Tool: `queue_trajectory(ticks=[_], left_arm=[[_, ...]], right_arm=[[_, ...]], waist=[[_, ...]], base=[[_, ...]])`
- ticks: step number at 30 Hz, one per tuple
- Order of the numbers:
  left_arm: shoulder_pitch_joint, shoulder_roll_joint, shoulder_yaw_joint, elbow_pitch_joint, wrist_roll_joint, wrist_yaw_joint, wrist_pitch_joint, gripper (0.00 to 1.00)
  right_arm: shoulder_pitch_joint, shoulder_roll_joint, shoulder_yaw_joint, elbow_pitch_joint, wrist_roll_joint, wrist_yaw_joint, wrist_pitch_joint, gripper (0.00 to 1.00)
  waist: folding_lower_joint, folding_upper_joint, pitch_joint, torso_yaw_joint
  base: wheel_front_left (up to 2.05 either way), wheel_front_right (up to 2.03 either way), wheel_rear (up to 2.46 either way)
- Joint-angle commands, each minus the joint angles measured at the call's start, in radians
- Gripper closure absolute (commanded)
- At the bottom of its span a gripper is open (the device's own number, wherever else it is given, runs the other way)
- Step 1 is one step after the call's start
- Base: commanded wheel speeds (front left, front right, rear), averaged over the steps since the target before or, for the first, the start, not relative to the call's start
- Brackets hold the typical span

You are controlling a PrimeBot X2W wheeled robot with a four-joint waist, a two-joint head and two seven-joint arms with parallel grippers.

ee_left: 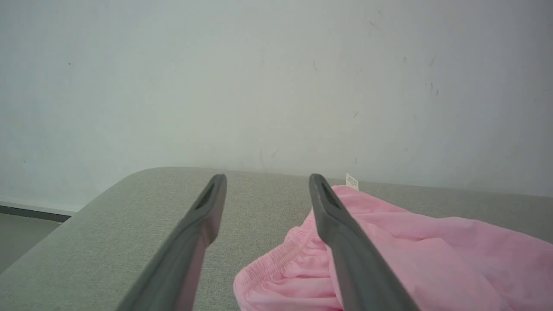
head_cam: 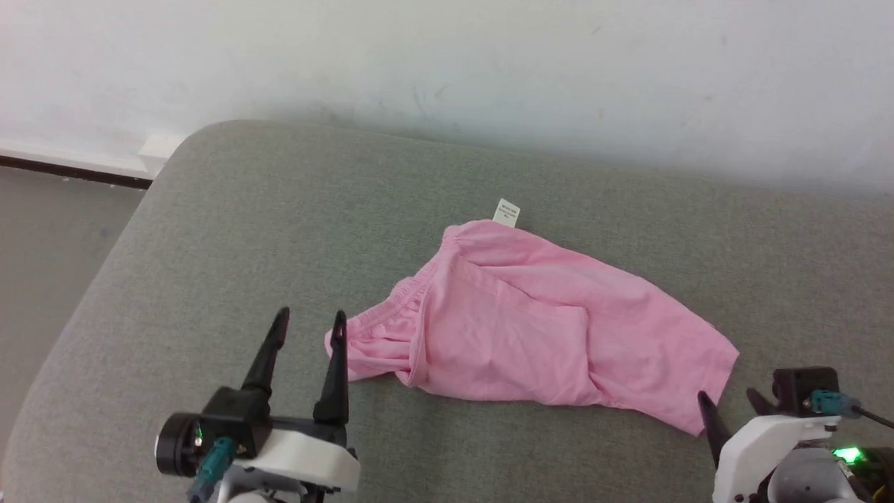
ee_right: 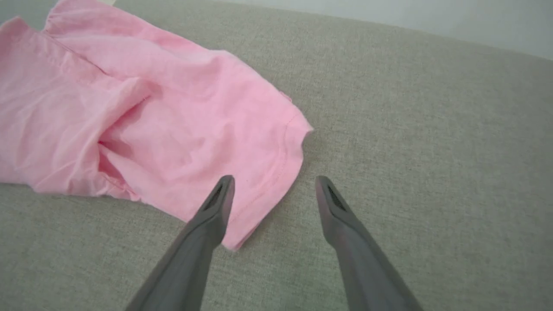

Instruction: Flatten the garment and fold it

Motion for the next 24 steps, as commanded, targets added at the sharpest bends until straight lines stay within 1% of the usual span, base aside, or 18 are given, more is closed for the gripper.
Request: queue_trajectory(ticks=[1,3,7,11,12,13,17,21,24], left_arm=[[0.011,-0.005,0.005,-0.002,0.008,-0.007,-0.004,0.00],[0.018,-0.017,0.007,-0.002,0.019,-0.019,-0.004,0.00],[0.013,-0.037,0.012,0.013,0.034,-0.041,-0.005,0.00],[0.001,-0.054,0.023,0.024,0.045,-0.055,-0.005,0.00],[-0.002,-0.058,0.026,0.028,0.048,-0.059,-0.005,0.00],[-0.004,-0.061,0.028,0.030,0.050,-0.062,-0.005,0.00],[-0.009,-0.073,0.040,0.042,0.058,-0.071,-0.005,0.00],[-0.014,-0.082,0.044,0.057,0.064,-0.084,-0.005,0.00],[-0.018,-0.088,0.049,0.063,0.068,-0.089,-0.005,0.00]], right_arm=[[-0.009,0.002,-0.001,0.009,-0.003,-0.001,0.008,0.00],[-0.027,0.002,-0.008,0.037,-0.006,-0.001,0.049,0.00],[-0.073,-0.006,-0.014,0.082,-0.021,-0.001,0.096,0.00],[-0.095,-0.023,0.016,0.128,-0.005,-0.001,0.150,0.00],[-0.097,-0.032,0.029,0.133,0.003,-0.001,0.158,0.59],[-0.100,-0.040,0.033,0.134,0.013,-0.001,0.159,1.00],[-0.109,-0.100,0.003,0.124,0.026,-0.001,0.155,1.00],[-0.133,-0.190,-0.064,0.118,0.001,-0.001,0.135,1.00],[-0.158,-0.251,-0.091,0.139,-0.018,-0.001,0.117,1.00]], waist=[[0.0001,-0.0001,0.003,0.010],[0.0001,-0.0001,0.013,0.019],[0.0001,-0.0001,0.043,0.037],[0.0001,-0.0001,0.066,0.051],[0.0001,-0.0001,0.070,0.053],[0.0001,-0.0001,0.074,0.055],[0.0001,-0.0001,0.077,0.052],[0.0001,-0.0001,0.072,0.044],[0.0001,-0.0001,0.065,0.034]], base=[[0.00,0.00,0.00],[0.00,0.00,0.00],[0.00,0.00,0.00],[0.00,0.00,0.00],[0.00,0.00,0.00],[0.00,0.00,0.00],[0.00,0.00,0.00],[0.00,0.00,0.00],[0.00,0.00,0.00]])
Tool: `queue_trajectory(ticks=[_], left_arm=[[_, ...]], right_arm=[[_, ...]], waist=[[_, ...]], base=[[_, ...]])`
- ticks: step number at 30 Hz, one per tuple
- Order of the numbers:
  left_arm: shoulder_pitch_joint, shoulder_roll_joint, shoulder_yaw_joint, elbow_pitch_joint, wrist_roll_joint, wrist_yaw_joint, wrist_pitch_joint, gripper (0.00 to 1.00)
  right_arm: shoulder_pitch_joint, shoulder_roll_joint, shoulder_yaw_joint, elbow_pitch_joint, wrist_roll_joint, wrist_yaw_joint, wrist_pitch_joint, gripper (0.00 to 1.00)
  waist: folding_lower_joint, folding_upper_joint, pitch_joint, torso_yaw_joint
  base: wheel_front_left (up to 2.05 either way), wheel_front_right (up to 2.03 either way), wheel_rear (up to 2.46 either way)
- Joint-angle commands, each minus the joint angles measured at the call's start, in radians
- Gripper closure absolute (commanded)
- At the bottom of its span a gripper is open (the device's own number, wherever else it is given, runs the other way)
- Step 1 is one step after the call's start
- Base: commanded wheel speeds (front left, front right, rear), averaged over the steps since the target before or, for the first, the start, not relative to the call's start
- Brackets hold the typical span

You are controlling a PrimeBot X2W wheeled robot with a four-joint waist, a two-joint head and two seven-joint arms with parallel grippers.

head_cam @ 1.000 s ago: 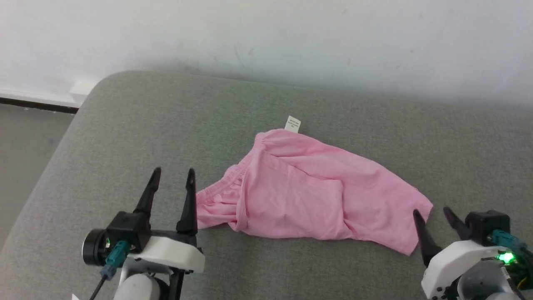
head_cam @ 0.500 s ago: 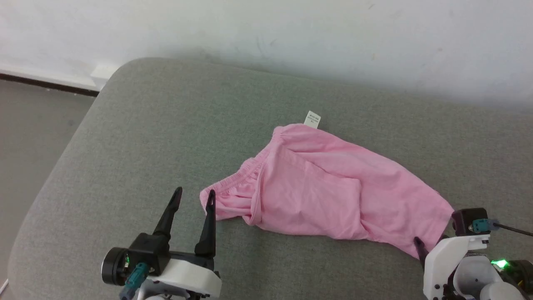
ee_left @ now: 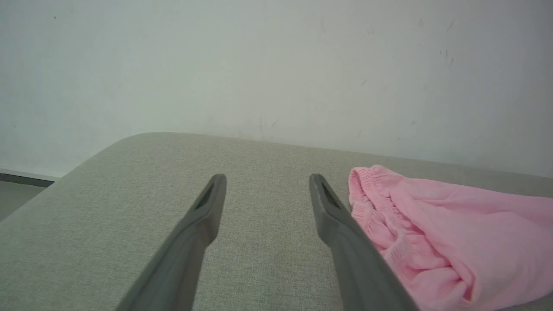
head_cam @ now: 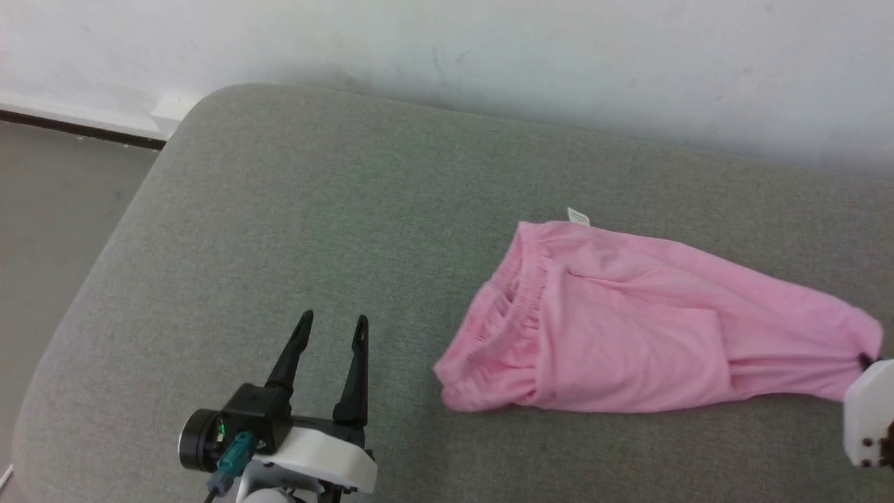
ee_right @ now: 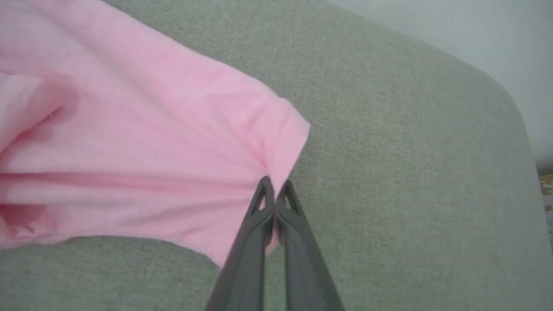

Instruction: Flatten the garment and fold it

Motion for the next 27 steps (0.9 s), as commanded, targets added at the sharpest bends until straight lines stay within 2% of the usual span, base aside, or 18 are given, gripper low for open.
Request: queue_trajectory(ticks=[1,2,3,4,6,9,12,15,21,24,27], left_arm=[[-0.013,-0.003,0.005,0.005,0.007,-0.006,-0.005,0.00],[-0.014,-0.005,0.006,0.009,0.007,-0.009,-0.005,0.00],[-0.014,-0.006,0.005,0.013,0.008,-0.013,-0.005,0.00],[-0.015,-0.007,0.003,0.017,0.008,-0.017,-0.005,0.00],[-0.018,-0.009,-0.001,0.025,0.010,-0.025,-0.005,0.00],[-0.021,-0.013,-0.003,0.033,0.011,-0.029,-0.005,0.00],[-0.023,-0.015,-0.003,0.040,0.010,-0.033,-0.005,0.00],[-0.019,-0.016,-0.007,0.044,0.012,-0.041,-0.005,0.00],[-0.016,-0.018,-0.020,0.048,0.013,-0.049,-0.005,0.00],[-0.020,-0.019,-0.032,0.053,0.011,-0.050,-0.005,0.00],[-0.027,-0.020,-0.048,0.057,0.006,-0.049,-0.005,0.00]], right_arm=[[-0.018,-0.011,0.002,0.016,-0.002,-0.002,-0.005,1.00],[-0.026,-0.021,0.000,0.036,0.000,-0.002,-0.006,1.00],[-0.032,-0.034,0.002,0.055,-0.009,-0.002,-0.009,0.55],[-0.038,-0.044,0.005,0.074,-0.022,-0.002,-0.012,0.00],[-0.051,-0.052,0.013,0.100,-0.045,-0.002,-0.033,0.00],[-0.077,-0.015,0.007,0.097,-0.052,-0.002,-0.086,0.00],[-0.091,0.043,0.017,0.040,-0.046,-0.002,-0.116,0.00],[-0.099,0.097,0.078,-0.043,0.003,-0.002,-0.106,0.00],[-0.133,0.120,0.319,-0.164,0.180,-0.002,0.076,0.00],[-0.183,0.097,0.414,-0.153,0.230,-0.002,0.190,0.00],[-0.252,0.085,0.460,-0.104,0.258,-0.002,0.281,0.00]], waist=[[-0.0001,0.0000,-0.006,-0.007],[-0.0001,0.0000,-0.008,-0.011],[-0.0001,0.0000,-0.009,-0.014],[-0.0001,0.0000,-0.010,-0.016],[-0.0001,0.0000,-0.013,-0.019],[-0.0001,0.0000,-0.019,-0.021],[-0.0001,0.0000,-0.023,-0.019],[-0.0001,0.0000,-0.027,-0.011],[-0.0001,0.0000,-0.019,0.022],[-0.0001,0.0000,-0.008,0.044],[-0.0001,0.0000,0.003,0.070]], base=[[0.00,0.00,0.00],[0.00,0.00,0.00],[0.00,0.00,0.00],[0.00,0.00,0.00],[0.00,0.00,0.00],[0.00,0.00,0.00],[0.00,0.00,0.00],[0.00,0.00,0.00],[0.00,0.00,0.00],[0.00,0.00,0.00],[0.00,0.00,0.00]])
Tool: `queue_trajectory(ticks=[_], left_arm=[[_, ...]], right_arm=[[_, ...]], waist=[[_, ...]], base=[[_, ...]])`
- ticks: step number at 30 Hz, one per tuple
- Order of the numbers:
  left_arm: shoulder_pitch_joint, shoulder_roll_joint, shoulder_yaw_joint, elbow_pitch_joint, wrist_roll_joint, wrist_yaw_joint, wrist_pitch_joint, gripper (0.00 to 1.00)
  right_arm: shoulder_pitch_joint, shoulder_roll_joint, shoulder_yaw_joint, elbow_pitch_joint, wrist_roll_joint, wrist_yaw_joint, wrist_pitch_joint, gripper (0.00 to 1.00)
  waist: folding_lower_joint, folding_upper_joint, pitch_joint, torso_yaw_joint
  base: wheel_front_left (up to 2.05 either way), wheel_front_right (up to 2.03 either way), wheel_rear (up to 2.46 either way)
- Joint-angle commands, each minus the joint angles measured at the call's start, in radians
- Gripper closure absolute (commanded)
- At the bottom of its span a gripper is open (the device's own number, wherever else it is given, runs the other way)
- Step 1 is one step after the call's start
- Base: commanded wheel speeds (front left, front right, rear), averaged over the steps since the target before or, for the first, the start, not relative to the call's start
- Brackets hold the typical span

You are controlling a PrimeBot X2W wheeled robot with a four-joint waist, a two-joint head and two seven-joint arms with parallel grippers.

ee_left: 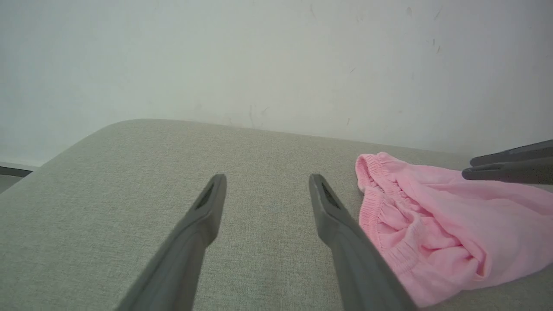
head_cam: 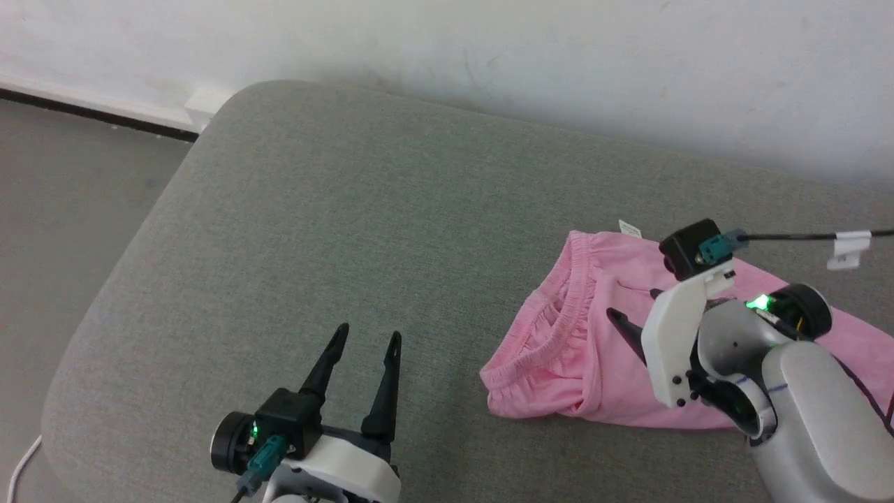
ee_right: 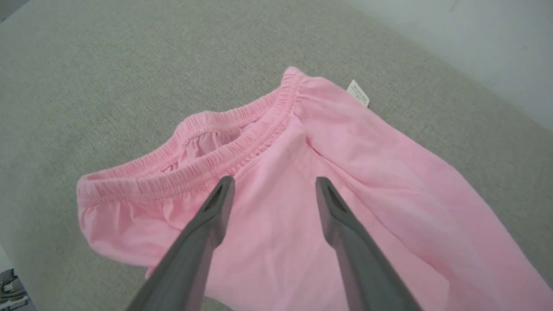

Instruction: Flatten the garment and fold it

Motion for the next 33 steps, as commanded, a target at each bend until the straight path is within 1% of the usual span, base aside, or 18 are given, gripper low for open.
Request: queue_trajectory(ticks=[1,2,5,9,14,19,20,21,22,27,30,33], left_arm=[[-0.022,-0.005,-0.013,0.004,-0.001,-0.002,-0.005,0.00],[-0.022,-0.005,-0.013,0.004,-0.001,-0.002,-0.005,0.00],[-0.027,-0.005,-0.035,0.007,-0.014,0.007,-0.005,0.00],[-0.032,-0.005,-0.054,0.009,-0.025,0.020,-0.005,0.00],[-0.037,-0.005,-0.070,0.010,-0.031,0.028,-0.005,0.00],[-0.042,-0.005,-0.079,0.010,-0.036,0.036,-0.005,0.00],[-0.043,-0.005,-0.080,0.009,-0.036,0.038,-0.005,0.00],[-0.043,-0.005,-0.081,0.009,-0.037,0.040,-0.005,0.00],[-0.044,-0.005,-0.082,0.009,-0.037,0.041,-0.005,0.00],[-0.043,-0.005,-0.079,0.016,-0.036,0.045,-0.005,0.00],[-0.035,-0.005,-0.067,0.024,-0.028,0.041,-0.005,0.00],[-0.024,-0.005,-0.051,0.031,-0.020,0.034,-0.005,0.00]], right_arm=[[-0.067,-0.011,0.019,0.045,0.007,-0.001,0.057,0.00],[-0.067,-0.011,0.019,0.045,0.007,-0.001,0.057,0.00],[-0.121,-0.007,0.023,0.119,0.005,-0.001,0.128,0.00],[-0.163,-0.008,0.011,0.201,-0.037,-0.001,0.177,0.00],[-0.187,0.005,-0.018,0.276,-0.074,-0.001,0.175,0.00],[-0.196,0.015,-0.028,0.329,-0.090,-0.001,0.156,0.00],[-0.197,0.016,-0.029,0.337,-0.093,-0.001,0.150,0.37],[-0.199,0.017,-0.031,0.345,-0.096,-0.001,0.143,0.89],[-0.200,0.019,-0.030,0.351,-0.097,-0.001,0.136,1.00],[-0.200,0.012,-0.023,0.342,-0.103,-0.001,0.070,1.00],[-0.183,0.017,-0.028,0.296,-0.077,-0.001,0.030,1.00],[-0.140,0.014,-0.042,0.220,-0.039,-0.001,0.010,1.00]], waist=[[0.0000,-0.0001,0.020,0.036],[0.0000,-0.0001,0.020,0.036],[0.0000,-0.0001,0.029,0.064],[0.0000,-0.0001,0.040,0.097],[0.0000,-0.0001,0.050,0.123],[0.0000,-0.0001,0.059,0.133],[0.0000,-0.0001,0.061,0.132],[0.0000,-0.0001,0.063,0.132],[0.0000,-0.0001,0.065,0.130],[0.0000,-0.0001,0.053,0.105],[0.0000,-0.0001,0.032,0.072],[0.0000,-0.0001,0.004,0.030]], base=[[0.00,0.00,0.00],[0.00,0.00,0.00],[0.00,0.00,0.00],[0.00,0.00,0.00],[0.00,0.00,0.00],[0.00,0.00,0.00],[0.00,0.00,0.00],[0.00,0.00,0.00],[0.00,0.00,0.00],[0.00,0.00,0.00],[0.00,0.00,0.00],[0.00,0.00,0.00]])
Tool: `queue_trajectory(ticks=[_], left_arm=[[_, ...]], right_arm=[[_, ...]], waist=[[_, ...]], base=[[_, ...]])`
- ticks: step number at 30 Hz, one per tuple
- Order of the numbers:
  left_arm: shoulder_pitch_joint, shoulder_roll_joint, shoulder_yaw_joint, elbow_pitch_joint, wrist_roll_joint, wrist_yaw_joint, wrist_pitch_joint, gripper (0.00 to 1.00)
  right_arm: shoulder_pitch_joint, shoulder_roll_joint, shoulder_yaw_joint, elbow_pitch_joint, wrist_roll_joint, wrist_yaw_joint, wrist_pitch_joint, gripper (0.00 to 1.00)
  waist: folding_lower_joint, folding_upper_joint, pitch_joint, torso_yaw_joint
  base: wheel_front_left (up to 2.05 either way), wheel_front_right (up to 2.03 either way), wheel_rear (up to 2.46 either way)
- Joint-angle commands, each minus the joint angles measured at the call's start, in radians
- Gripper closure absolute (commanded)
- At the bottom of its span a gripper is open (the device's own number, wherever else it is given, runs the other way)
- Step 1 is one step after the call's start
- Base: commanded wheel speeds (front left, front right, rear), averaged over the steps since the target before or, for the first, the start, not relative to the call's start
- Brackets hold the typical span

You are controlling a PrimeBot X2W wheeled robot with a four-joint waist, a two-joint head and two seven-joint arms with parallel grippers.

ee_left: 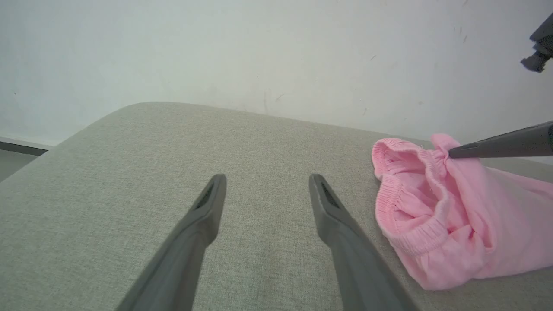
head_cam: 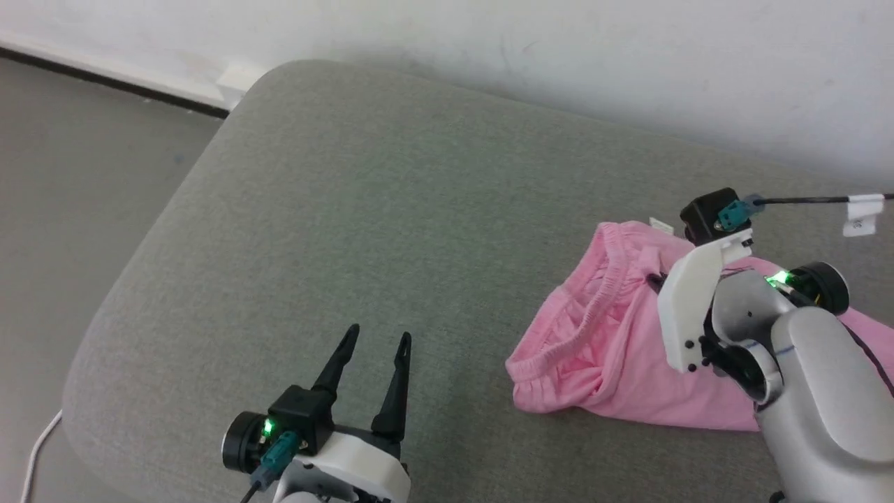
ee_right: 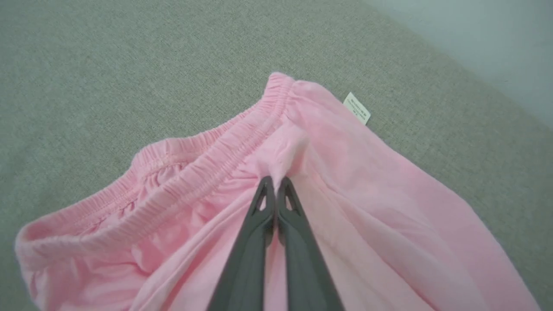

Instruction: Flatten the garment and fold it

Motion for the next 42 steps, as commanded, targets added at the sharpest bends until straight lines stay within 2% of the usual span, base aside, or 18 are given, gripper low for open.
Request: queue_trajectory(ticks=[1,5,10,14,18,19,20,25,29,33,37,42], left_arm=[[0.003,-0.004,0.013,0.003,0.009,-0.004,-0.005,0.00],[0.014,-0.004,0.028,0.007,0.018,-0.016,-0.005,0.00],[0.030,-0.004,0.041,0.005,0.021,-0.022,-0.005,0.00],[0.047,-0.004,0.049,0.006,0.025,-0.028,-0.005,0.00],[0.053,-0.004,0.052,0.005,0.028,-0.034,-0.005,0.00],[0.054,-0.004,0.052,0.005,0.028,-0.035,-0.005,0.00],[0.054,-0.004,0.051,0.005,0.028,-0.036,-0.005,0.00],[0.041,-0.004,0.035,0.008,0.038,-0.044,-0.005,0.00],[0.032,-0.004,0.001,-0.013,0.034,-0.057,-0.005,0.00],[0.012,-0.004,-0.096,-0.027,0.020,-0.082,-0.002,0.00],[-0.044,-0.004,-0.239,-0.028,-0.021,-0.099,0.115,0.00],[-0.169,-0.004,-0.354,0.042,0.013,-0.095,0.343,0.00]], right_arm=[[0.041,-0.006,-0.010,-0.049,0.027,-0.001,-0.011,1.00],[0.146,-0.016,-0.062,-0.203,0.098,-0.001,-0.016,1.00],[0.333,-0.008,-0.193,-0.398,0.127,-0.001,0.006,1.00],[0.505,0.039,-0.300,-0.512,0.127,-0.001,0.047,1.00],[0.639,0.087,-0.350,-0.548,0.117,-0.001,0.080,1.00],[0.662,0.097,-0.349,-0.543,0.121,-0.001,0.083,0.88],[0.678,0.101,-0.349,-0.536,0.113,-0.001,0.078,0.00],[0.681,0.103,-0.348,-0.520,0.056,-0.001,-0.014,0.00],[0.618,0.122,-0.389,-0.555,0.085,-0.001,-0.163,0.00],[0.581,0.125,-0.454,-0.552,0.061,-0.001,-0.328,0.00],[0.569,0.129,-0.495,-0.492,0.016,-0.001,-0.421,0.00],[0.545,0.139,-0.487,-0.435,0.013,-0.001,-0.457,0.00]], waist=[[0.0000,0.0000,-0.046,-0.061],[0.0000,0.0000,-0.077,-0.115],[0.0000,0.0000,-0.105,-0.176],[0.0000,0.0000,-0.115,-0.216],[0.0000,0.0000,-0.116,-0.246],[0.0000,0.0000,-0.115,-0.253],[0.0000,0.0000,-0.114,-0.258],[0.0000,0.0000,-0.109,-0.272],[0.0000,0.0000,-0.103,-0.278],[0.0000,0.0000,-0.091,-0.286],[0.0000,0.0000,-0.070,-0.300],[0.0000,0.0000,-0.034,-0.325]], base=[[0.00,0.00,0.00],[0.00,0.00,0.00],[0.00,0.00,0.00],[0.00,0.00,0.00],[0.00,0.00,0.00],[0.00,0.00,0.00],[0.00,0.00,0.00],[0.00,0.00,0.00],[0.00,0.00,0.00],[0.00,0.00,0.00],[0.00,0.00,0.00],[0.00,0.00,0.00]])
